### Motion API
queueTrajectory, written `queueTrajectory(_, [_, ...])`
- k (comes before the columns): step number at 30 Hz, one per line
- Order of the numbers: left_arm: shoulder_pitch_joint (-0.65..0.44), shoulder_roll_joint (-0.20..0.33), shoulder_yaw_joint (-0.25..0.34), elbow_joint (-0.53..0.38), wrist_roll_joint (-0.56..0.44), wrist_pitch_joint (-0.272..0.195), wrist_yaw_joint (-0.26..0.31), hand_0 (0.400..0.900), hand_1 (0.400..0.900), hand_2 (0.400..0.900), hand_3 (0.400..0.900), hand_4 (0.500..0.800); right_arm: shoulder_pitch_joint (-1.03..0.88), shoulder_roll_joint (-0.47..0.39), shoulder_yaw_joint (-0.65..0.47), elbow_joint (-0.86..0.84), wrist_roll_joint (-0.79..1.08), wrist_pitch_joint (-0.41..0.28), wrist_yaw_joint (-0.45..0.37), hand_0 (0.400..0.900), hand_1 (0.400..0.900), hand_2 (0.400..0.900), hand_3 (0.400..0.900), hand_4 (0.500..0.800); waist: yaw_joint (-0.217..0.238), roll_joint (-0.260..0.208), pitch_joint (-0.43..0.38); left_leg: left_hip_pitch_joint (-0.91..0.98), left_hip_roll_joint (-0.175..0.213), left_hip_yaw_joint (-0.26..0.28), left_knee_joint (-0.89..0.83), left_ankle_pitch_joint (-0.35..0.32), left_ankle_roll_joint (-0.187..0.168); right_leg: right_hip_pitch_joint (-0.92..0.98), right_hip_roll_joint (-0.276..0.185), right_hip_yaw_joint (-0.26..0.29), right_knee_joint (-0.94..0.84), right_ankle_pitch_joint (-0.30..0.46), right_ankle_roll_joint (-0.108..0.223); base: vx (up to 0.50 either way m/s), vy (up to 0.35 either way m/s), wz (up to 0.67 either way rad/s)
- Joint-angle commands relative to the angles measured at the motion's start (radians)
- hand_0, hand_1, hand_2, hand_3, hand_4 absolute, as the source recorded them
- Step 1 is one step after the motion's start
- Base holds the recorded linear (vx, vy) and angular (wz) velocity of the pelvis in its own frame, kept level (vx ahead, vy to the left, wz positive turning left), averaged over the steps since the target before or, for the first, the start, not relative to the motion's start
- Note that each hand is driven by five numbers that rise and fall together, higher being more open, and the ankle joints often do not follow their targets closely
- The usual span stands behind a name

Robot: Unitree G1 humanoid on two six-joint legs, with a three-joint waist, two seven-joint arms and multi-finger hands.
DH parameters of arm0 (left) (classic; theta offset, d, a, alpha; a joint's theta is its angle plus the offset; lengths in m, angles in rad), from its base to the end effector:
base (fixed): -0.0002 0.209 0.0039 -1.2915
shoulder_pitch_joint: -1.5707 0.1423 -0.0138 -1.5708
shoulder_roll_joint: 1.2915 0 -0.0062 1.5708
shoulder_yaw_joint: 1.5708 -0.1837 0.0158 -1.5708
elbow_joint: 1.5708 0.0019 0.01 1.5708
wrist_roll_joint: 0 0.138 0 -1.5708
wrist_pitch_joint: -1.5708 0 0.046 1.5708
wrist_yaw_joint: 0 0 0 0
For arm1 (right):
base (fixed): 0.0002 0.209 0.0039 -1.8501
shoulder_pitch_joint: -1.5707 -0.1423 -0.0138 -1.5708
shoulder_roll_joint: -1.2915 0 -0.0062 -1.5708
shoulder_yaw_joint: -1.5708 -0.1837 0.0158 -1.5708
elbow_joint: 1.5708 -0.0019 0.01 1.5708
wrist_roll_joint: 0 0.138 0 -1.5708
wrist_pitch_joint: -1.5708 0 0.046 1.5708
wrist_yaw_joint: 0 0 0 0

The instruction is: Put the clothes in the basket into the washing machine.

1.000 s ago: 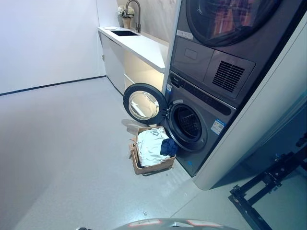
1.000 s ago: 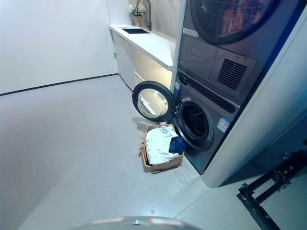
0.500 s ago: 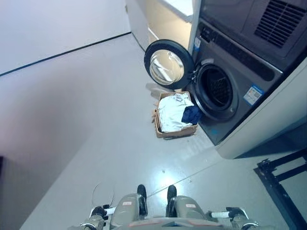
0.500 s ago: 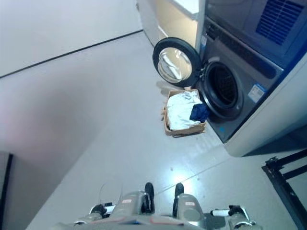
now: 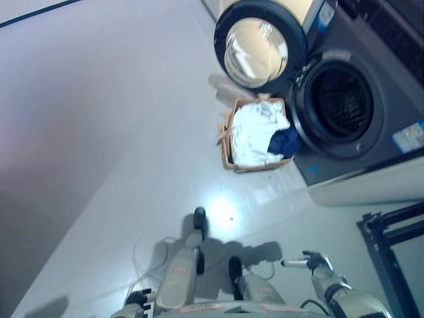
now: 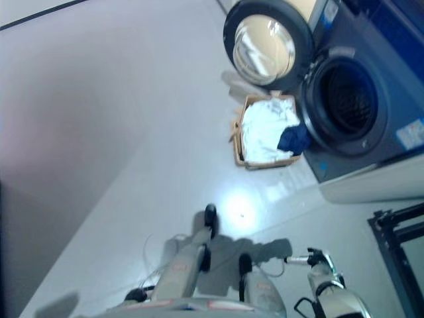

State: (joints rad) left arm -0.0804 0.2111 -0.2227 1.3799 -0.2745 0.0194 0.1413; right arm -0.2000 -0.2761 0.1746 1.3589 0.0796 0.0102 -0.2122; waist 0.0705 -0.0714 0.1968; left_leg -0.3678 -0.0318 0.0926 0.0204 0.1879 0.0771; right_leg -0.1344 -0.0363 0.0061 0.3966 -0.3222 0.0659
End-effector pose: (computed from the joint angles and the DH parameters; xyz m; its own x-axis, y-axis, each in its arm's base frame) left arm 0.0737 0.2151 -0.1193 0.2364 0.2972 -0.9251 -0.0711 0.9548 0.2886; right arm 0.1224 -0.2361 -0.1012 0.3999 -0.4132 -0.8181 -0.0149 0.8896 -0.4566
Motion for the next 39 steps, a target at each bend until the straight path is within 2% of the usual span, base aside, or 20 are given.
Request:
queueTrajectory(1, [-0.030, 0.053, 0.037, -0.069, -0.001, -0.020, 0.016, 0.900, 0.900, 0.900, 0.900, 0.800, 0.031, -0.073, 0.030, -0.096, 0.053, -0.025, -0.024, 0.900, 0.900, 0.900, 0.900, 0.800, -0.008, 0.005, 0.020, -0.063, -0.102, -0.031, 0.223, -0.239, 0.013, 0.070, -0.129, -0.098, 0.060, 0.446, 0.012, 0.42, 0.352, 0.11])
queueTrajectory(4, [-0.042, 0.061, 0.040, -0.070, -0.002, -0.015, 0.014, 0.900, 0.900, 0.900, 0.900, 0.800, 0.024, -0.075, 0.031, -0.113, 0.060, -0.029, -0.023, 0.900, 0.900, 0.900, 0.900, 0.800, -0.024, 0.020, 0.050, 0.046, -0.117, -0.030, 0.187, -0.265, 0.033, 0.006, -0.160, -0.108, 0.209, 0.489, -0.005, 0.34, 0.254, 0.04])
queueTrajectory(5, [-0.043, 0.061, 0.041, -0.073, -0.001, -0.013, 0.011, 0.900, 0.900, 0.900, 0.900, 0.800, 0.026, -0.072, 0.031, -0.131, 0.066, -0.033, -0.024, 0.900, 0.900, 0.900, 0.900, 0.800, -0.036, 0.029, 0.059, 0.098, -0.119, -0.033, 0.161, -0.273, 0.036, -0.027, -0.147, -0.100, 0.261, 0.474, -0.008, 0.30, 0.150, 0.08])
queueTrajectory(7, [-0.056, 0.067, 0.047, -0.076, 0.007, -0.010, 0.014, 0.900, 0.900, 0.900, 0.900, 0.800, 0.028, -0.072, 0.033, -0.177, 0.075, -0.042, -0.019, 0.900, 0.900, 0.900, 0.900, 0.800, -0.055, 0.047, 0.088, 0.183, -0.103, -0.024, 0.109, -0.258, 0.035, -0.174, -0.091, -0.102, 0.330, 0.366, -0.031, 0.28, 0.113, 0.03])
queueTrajectory(8, [-0.056, 0.067, 0.047, -0.076, 0.007, -0.010, 0.014, 0.900, 0.900, 0.900, 0.900, 0.800, 0.028, -0.072, 0.033, -0.178, 0.075, -0.042, -0.019, 0.900, 0.900, 0.900, 0.900, 0.800, -0.054, 0.046, 0.086, 0.181, -0.104, -0.024, 0.109, -0.257, 0.035, -0.177, -0.092, -0.102, 0.330, 0.366, -0.031, 0.20, -0.024, 0.00])
queueTrajectory(9, [-0.060, 0.071, 0.046, -0.076, 0.018, -0.009, 0.021, 0.900, 0.900, 0.900, 0.900, 0.800, 0.034, -0.076, 0.031, -0.225, 0.086, -0.051, -0.021, 0.900, 0.900, 0.900, 0.900, 0.800, -0.060, 0.052, 0.102, 0.226, -0.086, -0.021, 0.088, -0.258, 0.025, -0.221, -0.064, -0.114, 0.260, 0.317, -0.026, 0.23, -0.058, 0.03])
queueTrajectory(12, [-0.076, 0.067, 0.036, -0.073, 0.032, -0.011, 0.025, 0.900, 0.900, 0.900, 0.900, 0.800, 0.036, -0.082, 0.030, -0.265, 0.088, -0.058, -0.024, 0.900, 0.900, 0.900, 0.900, 0.800, -0.069, 0.051, 0.110, 0.253, -0.076, -0.016, 0.085, -0.268, 0.014, -0.245, -0.022, -0.098, 0.131, 0.312, -0.007, 0.22, -0.085, 0.03])
queueTrajectory(15, [-0.082, 0.063, 0.043, -0.065, 0.052, -0.013, 0.031, 0.900, 0.900, 0.900, 0.900, 0.800, 0.063, -0.099, 0.024, -0.325, 0.076, -0.061, -0.021, 0.900, 0.900, 0.900, 0.900, 0.800, -0.084, 0.042, 0.102, 0.309, -0.077, -0.017, 0.074, -0.295, -0.009, -0.236, 0.037, -0.022, -0.178, 0.387, 0.045, 0.31, -0.163, 0.13])
queueTrajectory(17, [-0.082, 0.059, 0.062, -0.057, 0.061, -0.013, 0.035, 0.900, 0.900, 0.900, 0.900, 0.800, 0.106, -0.112, 0.015, -0.364, 0.057, -0.056, -0.011, 0.900, 0.900, 0.900, 0.900, 0.800, -0.099, 0.044, 0.079, 0.377, -0.082, -0.035, 0.071, -0.327, -0.034, -0.237, 0.034, 0.032, -0.366, 0.453, 0.067, 0.60, -0.340, 0.48])
queueTrajectory(19, [-0.079, 0.056, 0.066, -0.058, 0.063, -0.012, 0.035, 0.900, 0.900, 0.900, 0.900, 0.800, 0.116, -0.114, 0.012, -0.365, 0.051, -0.053, -0.010, 0.900, 0.900, 0.900, 0.900, 0.800, -0.108, 0.050, 0.074, 0.409, -0.079, -0.048, 0.068, -0.338, -0.042, -0.231, 0.035, 0.043, -0.378, 0.460, 0.069, 0.50, -0.325, 0.62])
queueTrajectory(23, [-0.043, 0.031, 0.073, -0.058, 0.054, -0.011, 0.027, 0.900, 0.900, 0.900, 0.900, 0.800, 0.140, -0.126, 0.013, -0.347, 0.036, -0.047, -0.002, 0.900, 0.900, 0.900, 0.900, 0.800, -0.134, 0.081, 0.049, 0.493, -0.052, -0.084, 0.116, -0.324, -0.077, -0.241, 0.059, 0.038, -0.210, 0.435, 0.037, 0.51, -0.394, 0.52])
queueTrajectory(25, [-0.014, 0.011, 0.075, -0.057, 0.052, -0.013, 0.019, 0.900, 0.900, 0.900, 0.900, 0.800, 0.146, -0.136, 0.007, -0.350, 0.030, -0.045, 0.001, 0.900, 0.900, 0.900, 0.900, 0.800, -0.141, 0.108, 0.035, 0.464, -0.036, -0.080, 0.253, -0.236, -0.118, -0.190, 0.061, 0.023, -0.209, 0.406, 0.011, 0.53, -0.502, 0.56])
queueTrajectory(26, [0.002, -0.007, 0.070, -0.057, 0.052, -0.013, 0.012, 0.900, 0.900, 0.900, 0.900, 0.800, 0.141, -0.147, 0.005, -0.347, 0.033, -0.049, -0.001, 0.900, 0.900, 0.900, 0.900, 0.800, -0.136, 0.125, 0.047, 0.360, -0.003, -0.033, 0.495, -0.108, -0.161, -0.120, 0.056, 0.006, -0.232, 0.380, -0.025, 0.52, -0.698, 0.67])
queueTrajectory(28, [0.006, -0.014, 0.065, -0.055, 0.040, -0.011, 0.015, 0.900, 0.900, 0.900, 0.900, 0.800, 0.127, -0.154, 0.009, -0.351, 0.038, -0.049, -0.019, 0.900, 0.900, 0.900, 0.900, 0.800, -0.122, 0.114, 0.069, 0.266, 0.045, 0.022, 0.632, -0.090, -0.164, -0.083, 0.047, 0.004, -0.250, 0.359, -0.053, 0.30, -0.534, 0.41])
queueTrajectory(30, [0.021, -0.025, 0.053, -0.048, 0.045, -0.011, 0.018, 0.900, 0.900, 0.900, 0.900, 0.800, 0.107, -0.162, 0.012, -0.342, 0.037, -0.042, -0.036, 0.900, 0.900, 0.900, 0.900, 0.800, -0.108, 0.112, 0.082, 0.197, 0.055, 0.054, 0.632, -0.122, -0.155, -0.052, 0.042, 0.002, -0.264, 0.338, -0.066, 0.24, -0.369, 0.08])
queueTrajectory(32, [0.031, -0.032, 0.045, -0.045, 0.048, -0.011, 0.019, 0.900, 0.900, 0.900, 0.900, 0.800, 0.101, -0.167, 0.015, -0.335, 0.033, -0.042, -0.043, 0.900, 0.900, 0.900, 0.900, 0.800, -0.107, 0.117, 0.085, 0.170, 0.038, 0.052, 0.608, -0.139, -0.152, -0.039, 0.040, -0.003, -0.268, 0.334, -0.066, 0.22, -0.228, 0.10])
queueTrajectory(34, [0.062, -0.046, 0.040, -0.032, 0.051, -0.011, 0.023, 0.900, 0.900, 0.900, 0.900, 0.800, 0.083, -0.174, 0.014, -0.290, 0.026, -0.039, -0.065, 0.900, 0.900, 0.900, 0.900, 0.800, -0.102, 0.139, 0.076, 0.176, -0.004, 0.032, 0.318, -0.173, -0.125, 0.004, 0.032, -0.009, -0.292, 0.323, -0.047, 0.36, -0.090, 0.00])
queueTrajectory(35, [0.066, -0.047, 0.039, -0.031, 0.052, -0.011, 0.027, 0.900, 0.900, 0.900, 0.900, 0.800, 0.077, -0.176, 0.018, -0.285, 0.024, -0.038, -0.072, 0.900, 0.900, 0.900, 0.900, 0.800, -0.099, 0.147, 0.075, 0.187, -0.006, 0.009, 0.181, -0.157, -0.121, 0.005, 0.034, -0.010, -0.288, 0.318, -0.043, 0.39, -0.032, -0.13])
queueTrajectory(37, [0.064, -0.049, 0.028, -0.034, 0.055, -0.015, 0.035, 0.900, 0.900, 0.900, 0.900, 0.800, 0.059, -0.182, 0.022, -0.274, 0.021, -0.036, -0.082, 0.900, 0.900, 0.900, 0.900, 0.800, -0.088, 0.171, 0.076, 0.185, 0.002, -0.049, -0.007, -0.062, -0.132, 0.001, 0.054, -0.017, -0.270, 0.305, -0.042, 0.25, -0.001, -0.09])
queueTrajectory(39, [0.051, -0.043, 0.014, -0.034, 0.059, -0.018, 0.044, 0.900, 0.900, 0.900, 0.900, 0.800, 0.033, -0.188, 0.035, -0.246, 0.013, -0.036, -0.086, 0.900, 0.900, 0.900, 0.900, 0.800, -0.085, 0.179, 0.082, 0.170, 0.001, -0.073, -0.046, -0.033, -0.139, -0.001, 0.058, -0.012, -0.260, 0.291, -0.039, 0.19, 0.040, -0.15])
